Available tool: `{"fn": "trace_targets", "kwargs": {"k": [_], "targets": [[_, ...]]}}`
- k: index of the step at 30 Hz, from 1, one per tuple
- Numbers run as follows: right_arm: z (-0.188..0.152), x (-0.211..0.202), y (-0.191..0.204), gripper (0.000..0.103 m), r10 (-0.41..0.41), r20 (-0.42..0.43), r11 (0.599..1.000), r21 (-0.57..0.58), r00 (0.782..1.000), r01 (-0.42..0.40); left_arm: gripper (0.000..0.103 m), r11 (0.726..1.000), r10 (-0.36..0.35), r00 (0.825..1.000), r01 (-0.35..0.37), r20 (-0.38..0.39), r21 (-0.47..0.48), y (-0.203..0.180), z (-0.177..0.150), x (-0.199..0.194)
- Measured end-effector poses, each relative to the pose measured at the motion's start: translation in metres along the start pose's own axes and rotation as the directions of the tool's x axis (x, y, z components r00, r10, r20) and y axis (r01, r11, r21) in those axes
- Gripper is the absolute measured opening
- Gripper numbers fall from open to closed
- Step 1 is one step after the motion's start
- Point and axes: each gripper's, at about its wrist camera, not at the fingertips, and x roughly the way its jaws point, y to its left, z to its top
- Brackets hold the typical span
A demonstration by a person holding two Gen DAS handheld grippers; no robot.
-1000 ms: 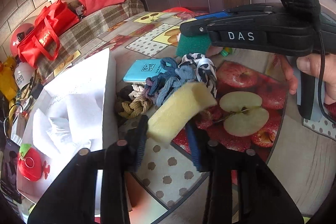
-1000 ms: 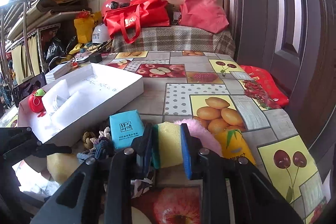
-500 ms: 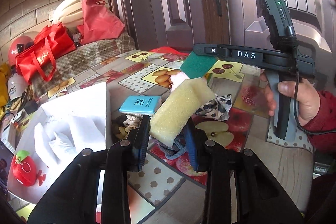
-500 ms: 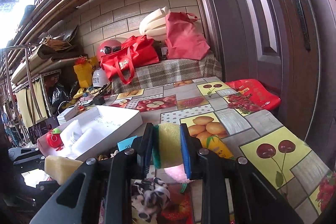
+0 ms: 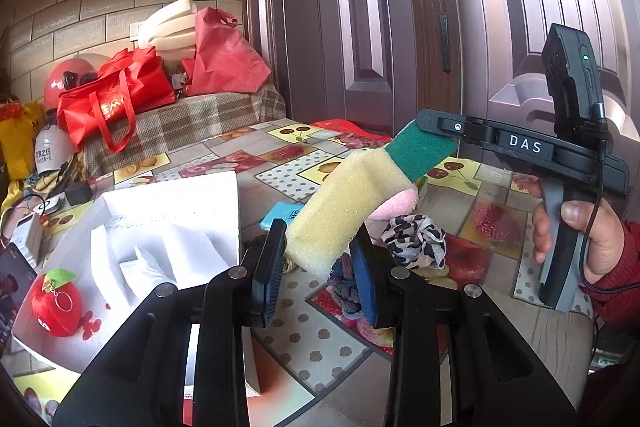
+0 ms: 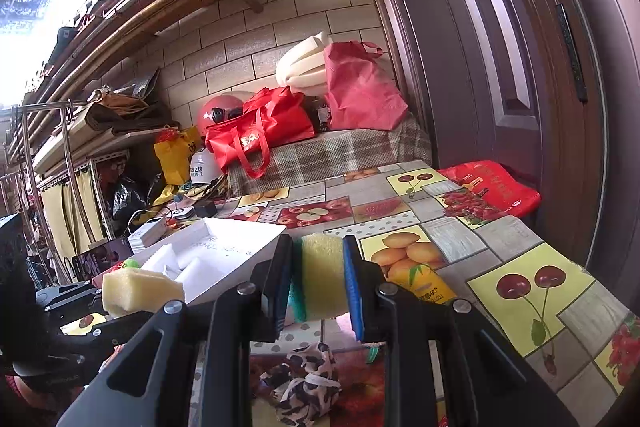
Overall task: Organize soft objects
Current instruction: 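Carry the sponge with the left tool while the right tool carries its sponge over the box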
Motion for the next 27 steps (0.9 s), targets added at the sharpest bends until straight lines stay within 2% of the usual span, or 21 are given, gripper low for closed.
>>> {"fn": "trace_targets", "kwargs": {"k": [8, 18, 22, 27], "targets": [[-0.004, -0.01, 0.034, 0.024, 0.005, 0.048, 0.993, -0.116, 0.999, 0.001, 0.031, 0.996, 0.039, 0.999, -0.037, 0.021, -0.086, 0.018, -0.003, -0.004], [-0.008, -0.007, 0.055, 0.024, 0.031, 0.032, 0.988, -0.153, 0.999, -0.026, 0.031, 0.989, 0.117, 0.992, -0.113, 0.044, -0.096, 0.036, -0.008, -0.016], [-0.009, -0.004, 0.061, 0.024, 0.047, 0.034, 0.987, -0.154, 0.998, -0.041, 0.031, 0.98, 0.174, 0.983, -0.167, 0.058, -0.11, 0.053, -0.013, -0.026], [-0.011, 0.004, 0.074, 0.024, 0.064, 0.02, 0.984, -0.169, 0.998, -0.06, 0.031, 0.956, 0.239, 0.969, -0.225, 0.057, -0.186, 0.087, -0.019, -0.035]]}}
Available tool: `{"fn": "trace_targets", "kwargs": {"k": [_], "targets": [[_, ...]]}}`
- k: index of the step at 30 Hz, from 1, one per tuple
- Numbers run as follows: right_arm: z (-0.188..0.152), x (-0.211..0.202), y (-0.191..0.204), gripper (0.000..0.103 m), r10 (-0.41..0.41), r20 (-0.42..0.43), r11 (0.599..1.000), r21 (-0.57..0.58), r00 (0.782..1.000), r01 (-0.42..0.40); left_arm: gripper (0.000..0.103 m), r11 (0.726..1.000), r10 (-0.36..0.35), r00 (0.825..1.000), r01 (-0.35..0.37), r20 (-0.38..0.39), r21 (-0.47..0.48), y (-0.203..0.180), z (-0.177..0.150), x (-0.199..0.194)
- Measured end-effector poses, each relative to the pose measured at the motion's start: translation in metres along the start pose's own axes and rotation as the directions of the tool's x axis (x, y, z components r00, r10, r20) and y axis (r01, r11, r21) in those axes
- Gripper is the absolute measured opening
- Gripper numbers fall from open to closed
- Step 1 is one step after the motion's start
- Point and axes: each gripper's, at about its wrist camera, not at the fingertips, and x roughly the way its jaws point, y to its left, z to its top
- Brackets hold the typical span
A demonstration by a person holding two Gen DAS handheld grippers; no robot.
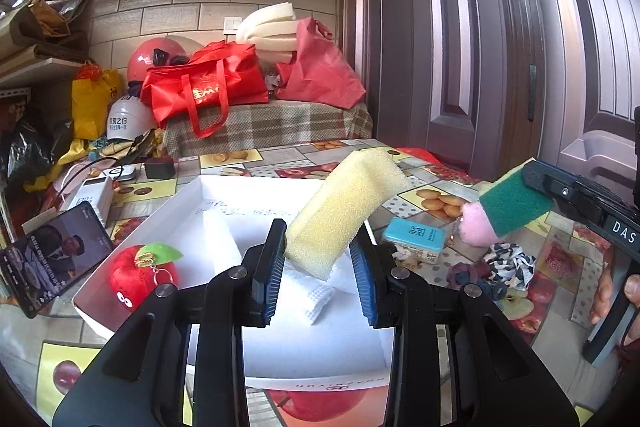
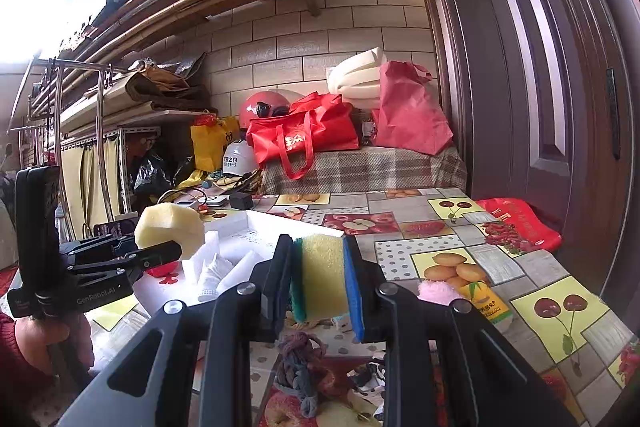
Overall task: Organize soft objects
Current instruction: 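Carry the sponge with the left tool while the right tool carries its sponge over the box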
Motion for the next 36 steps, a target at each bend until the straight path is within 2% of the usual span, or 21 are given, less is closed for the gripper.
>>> {"fn": "trace_targets", "kwargs": {"k": [4, 20, 25, 28, 31, 36], "targets": [[0.001, 0.007, 0.012, 0.024, 0.021, -0.008, 0.999, -0.027, 1.0, -0.021, 0.031, 0.999, 0.043, 0.999, -0.043, 0.002, 0.005, 0.013, 0.0, 0.002], [-0.006, 0.045, 0.051, 0.024, 0.069, -0.08, 0.993, -0.085, 0.994, -0.076, 0.031, 0.993, 0.111, 0.994, -0.111, 0.001, -0.026, 0.042, 0.0, 0.008], [-0.005, 0.052, 0.076, 0.024, 0.108, -0.04, 0.984, -0.137, 0.993, -0.113, 0.031, 0.988, 0.147, 0.989, -0.147, -0.003, -0.054, 0.058, 0.001, 0.013], [-0.005, 0.063, 0.09, 0.024, 0.135, -0.053, 0.977, -0.161, 0.989, -0.142, 0.031, 0.985, 0.163, 0.987, -0.163, -0.006, -0.064, 0.064, 0.002, 0.017], [-0.006, 0.077, 0.101, 0.024, 0.179, -0.097, 0.966, -0.172, 0.979, -0.194, 0.031, 0.982, 0.167, 0.986, -0.168, -0.016, -0.085, 0.072, 0.004, 0.022], [-0.009, 0.101, 0.108, 0.024, 0.262, -0.201, 0.944, -0.147, 0.944, -0.294, 0.031, 0.977, 0.157, 0.987, -0.161, -0.038, -0.139, 0.084, 0.003, 0.026]]}}
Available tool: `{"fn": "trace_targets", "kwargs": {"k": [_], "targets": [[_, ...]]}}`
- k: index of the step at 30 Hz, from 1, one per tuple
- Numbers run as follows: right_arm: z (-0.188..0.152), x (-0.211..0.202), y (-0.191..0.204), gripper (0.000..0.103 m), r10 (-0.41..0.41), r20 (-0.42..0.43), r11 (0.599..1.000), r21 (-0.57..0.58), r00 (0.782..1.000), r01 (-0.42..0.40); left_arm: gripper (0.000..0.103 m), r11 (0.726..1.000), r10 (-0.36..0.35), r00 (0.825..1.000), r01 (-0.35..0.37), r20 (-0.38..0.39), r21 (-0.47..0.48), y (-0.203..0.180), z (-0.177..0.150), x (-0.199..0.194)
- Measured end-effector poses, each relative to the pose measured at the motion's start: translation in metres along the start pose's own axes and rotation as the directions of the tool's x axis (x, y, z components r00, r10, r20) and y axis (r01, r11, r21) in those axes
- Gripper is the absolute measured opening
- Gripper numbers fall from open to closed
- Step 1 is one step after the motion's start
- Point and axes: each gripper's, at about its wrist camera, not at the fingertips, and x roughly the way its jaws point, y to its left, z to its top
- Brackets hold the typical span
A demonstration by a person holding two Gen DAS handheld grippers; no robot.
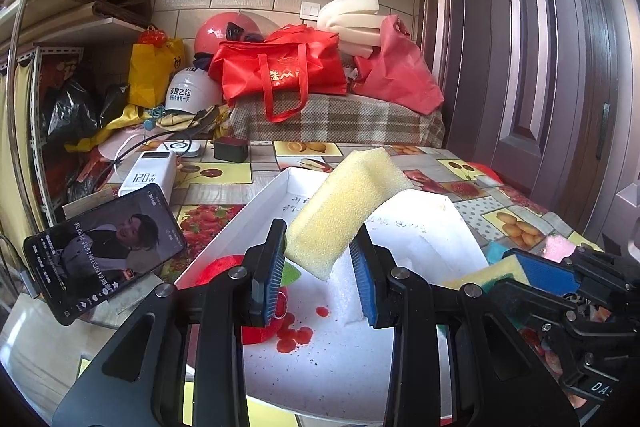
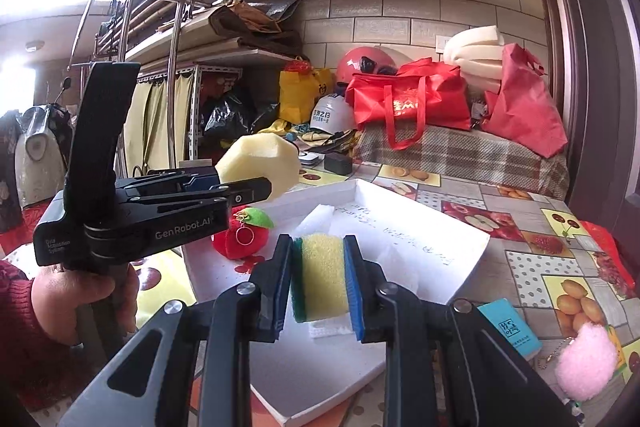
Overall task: Organize soft objects
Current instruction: 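Carry the sponge with the left tool while the right tool carries its sponge over the box, then open the left tool over the box while the right tool releases its sponge inside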
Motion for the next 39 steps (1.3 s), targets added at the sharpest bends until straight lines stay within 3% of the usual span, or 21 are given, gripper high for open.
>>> {"fn": "trace_targets", "kwargs": {"k": [3, 8, 13, 16, 22, 39], "targets": [[0.002, 0.015, -0.003, 0.024, -0.012, -0.039, 1.0, -0.009, 0.999, 0.011, 0.031, 1.0, 0.0, 1.0, 0.0, 0.004, 0.005, 0.0, 0.0, -0.001], [0.01, 0.041, -0.019, 0.024, -0.121, -0.048, 0.992, -0.041, 0.991, 0.119, 0.031, 1.0, -0.001, 1.0, 0.001, 0.0, 0.018, -0.002, 0.001, 0.0], [0.014, 0.048, -0.044, 0.024, -0.179, -0.042, 0.982, 0.055, 0.983, 0.182, 0.031, 1.0, 0.014, 0.999, -0.015, -0.036, -0.026, 0.006, 0.004, 0.011], [0.014, 0.039, -0.038, 0.024, -0.189, 0.002, 0.981, 0.038, 0.982, 0.189, 0.031, 0.998, 0.031, 0.998, -0.034, -0.05, -0.055, 0.012, 0.007, 0.022], [0.018, 0.044, -0.033, 0.024, -0.167, 0.004, 0.984, 0.058, 0.986, 0.167, 0.031, 0.993, 0.08, 0.99, -0.089, -0.115, -0.071, 0.015, 0.009, 0.044], [0.019, 0.052, -0.035, 0.026, -0.171, -0.009, 0.981, 0.093, 0.985, 0.171, 0.031, 0.99, 0.122, 0.983, -0.13, -0.138, -0.051, 0.012, 0.011, 0.055]]}}
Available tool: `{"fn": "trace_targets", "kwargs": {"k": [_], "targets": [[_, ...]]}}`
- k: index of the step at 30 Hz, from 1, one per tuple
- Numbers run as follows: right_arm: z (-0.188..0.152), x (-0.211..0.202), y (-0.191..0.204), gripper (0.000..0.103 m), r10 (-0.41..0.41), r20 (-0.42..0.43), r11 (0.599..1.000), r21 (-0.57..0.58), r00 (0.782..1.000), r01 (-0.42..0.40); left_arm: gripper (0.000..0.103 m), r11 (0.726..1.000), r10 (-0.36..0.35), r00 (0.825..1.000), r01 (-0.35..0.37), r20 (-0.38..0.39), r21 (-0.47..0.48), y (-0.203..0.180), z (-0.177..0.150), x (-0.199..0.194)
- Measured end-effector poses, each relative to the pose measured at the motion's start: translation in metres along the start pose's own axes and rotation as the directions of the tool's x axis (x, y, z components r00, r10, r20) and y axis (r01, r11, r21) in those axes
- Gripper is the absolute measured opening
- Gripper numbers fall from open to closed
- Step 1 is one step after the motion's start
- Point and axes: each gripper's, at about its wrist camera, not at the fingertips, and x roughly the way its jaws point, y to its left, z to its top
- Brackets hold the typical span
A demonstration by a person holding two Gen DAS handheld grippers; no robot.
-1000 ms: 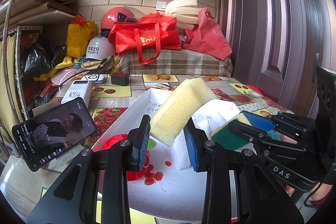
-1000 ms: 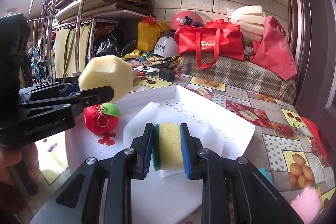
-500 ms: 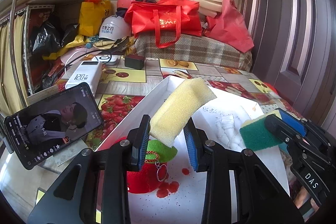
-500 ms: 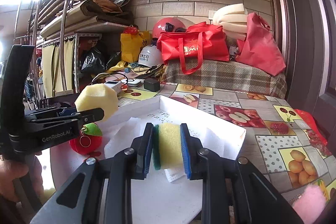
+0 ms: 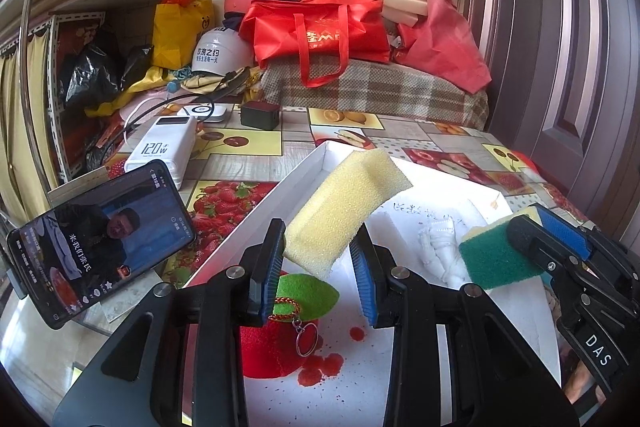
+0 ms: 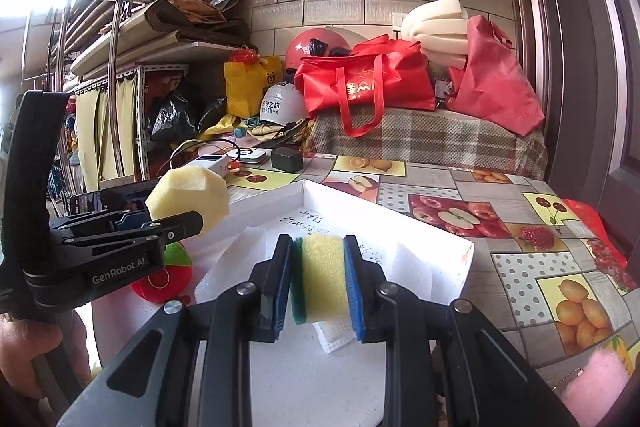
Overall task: Organize soft objects
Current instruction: 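Open the left tool over the box while the right tool releases its sponge inside, then move both tools from the box back to the pile of hair ties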
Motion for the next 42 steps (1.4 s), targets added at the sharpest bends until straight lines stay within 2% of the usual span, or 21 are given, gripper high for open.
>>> {"fn": "trace_targets", "kwargs": {"k": [3, 4, 6, 7, 8, 9, 10, 13, 14, 16, 34, 42], "targets": [[0.0, -0.002, 0.0, 0.027, -0.012, 0.01, 1.0, 0.004, 1.0, 0.012, 0.032, 1.0, 0.008, 1.0, -0.008, 0.008, 0.011, -0.001, 0.0, -0.001], [0.0, -0.002, 0.0, 0.027, -0.013, 0.012, 1.0, 0.003, 1.0, 0.013, 0.036, 1.0, 0.013, 1.0, -0.013, 0.01, 0.013, -0.002, 0.0, -0.001], [0.0, -0.003, 0.0, 0.04, -0.022, 0.017, 1.0, 0.002, 1.0, 0.022, 0.056, 0.999, 0.029, 0.999, -0.029, 0.021, 0.016, -0.002, -0.001, -0.003], [0.0, -0.003, 0.0, 0.061, -0.027, 0.021, 1.0, 0.002, 0.999, 0.027, 0.076, 0.999, 0.041, 0.999, -0.042, 0.032, 0.017, -0.002, -0.001, -0.004], [0.0, -0.004, 0.0, 0.085, -0.031, 0.026, 1.0, 0.002, 0.999, 0.031, 0.089, 0.999, 0.048, 0.998, -0.049, 0.043, 0.02, -0.003, -0.002, -0.006], [0.0, -0.006, 0.0, 0.09, -0.038, 0.032, 0.999, 0.003, 0.999, 0.037, 0.094, 0.998, 0.054, 0.997, -0.055, 0.052, 0.028, -0.005, -0.002, -0.008], [0.0, -0.006, 0.0, 0.09, -0.041, 0.036, 0.999, 0.003, 0.999, 0.041, 0.102, 0.997, 0.06, 0.996, -0.062, 0.06, 0.038, -0.007, -0.002, -0.009], [0.0, -0.006, -0.001, 0.093, -0.046, 0.037, 0.999, 0.004, 0.998, 0.046, 0.103, 0.995, 0.076, 0.994, -0.081, 0.084, 0.062, -0.011, -0.004, -0.013], [0.0, -0.006, -0.002, 0.099, -0.051, 0.037, 0.999, 0.01, 0.998, 0.051, 0.103, 0.995, 0.074, 0.994, -0.079, 0.085, 0.061, -0.01, -0.004, -0.013], [0.0, -0.006, -0.004, 0.103, -0.063, 0.035, 0.998, 0.025, 0.997, 0.062, 0.103, 0.996, 0.069, 0.994, -0.074, 0.088, 0.052, -0.008, -0.005, -0.014], [0.0, -0.007, -0.005, 0.103, -0.07, 0.046, 0.998, 0.009, 0.996, 0.07, 0.103, 0.996, 0.072, 0.993, -0.075, 0.096, 0.038, -0.005, -0.006, -0.017], [0.001, -0.015, -0.008, 0.103, -0.088, 0.072, 0.996, 0.035, 0.994, 0.085, 0.103, 0.995, 0.092, 0.984, -0.098, 0.155, 0.032, -0.007, -0.009, -0.029]]}}
